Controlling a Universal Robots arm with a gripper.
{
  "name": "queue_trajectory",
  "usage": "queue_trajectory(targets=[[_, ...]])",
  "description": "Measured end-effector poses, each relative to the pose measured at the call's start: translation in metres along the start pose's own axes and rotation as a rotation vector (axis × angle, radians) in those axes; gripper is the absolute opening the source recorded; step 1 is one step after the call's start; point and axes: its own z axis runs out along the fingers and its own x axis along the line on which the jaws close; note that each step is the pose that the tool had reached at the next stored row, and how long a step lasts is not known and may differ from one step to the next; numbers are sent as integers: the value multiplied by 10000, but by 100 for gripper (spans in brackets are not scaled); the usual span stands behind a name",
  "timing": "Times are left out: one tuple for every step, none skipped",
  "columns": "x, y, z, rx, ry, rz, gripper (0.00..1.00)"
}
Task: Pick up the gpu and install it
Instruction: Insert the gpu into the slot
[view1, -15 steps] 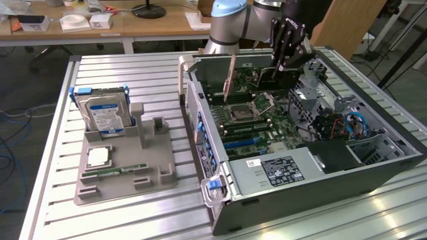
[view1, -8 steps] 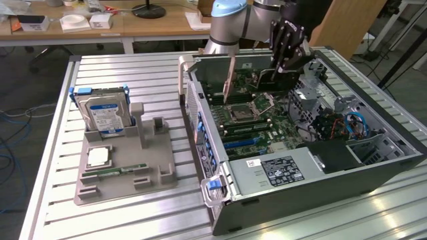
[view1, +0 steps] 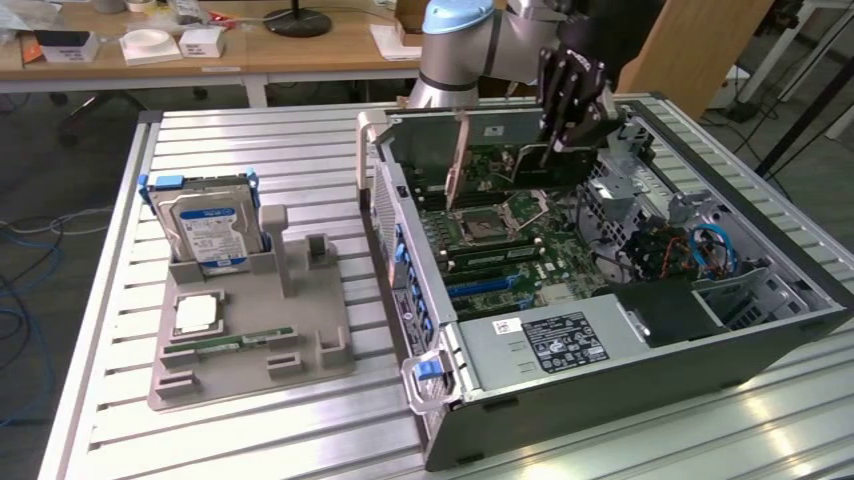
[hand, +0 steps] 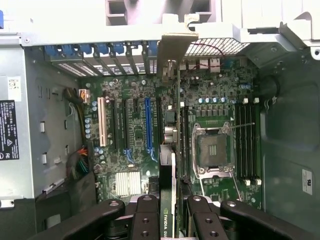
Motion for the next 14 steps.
queue_trajectory(targets=[[0,0,9,0,0,0,26],[1,-1,18,0,0,0,26],[1,-1,34,0,0,0,26],[1,-2,44,0,-1,0,26],[1,-2,53,1,-1,0,26],[1,-2,61,0,0,0,26],[1,-3,70,0,0,0,26],[2,-3,78,0,-1,0,26],[2,-3,86,0,0,0,26],[2,-4,93,0,0,0,26],[2,-4,101,1,-1,0,26],[2,-4,108,0,0,0,26],[3,-4,115,0,0,0,26],[3,-4,123,0,0,0,26]])
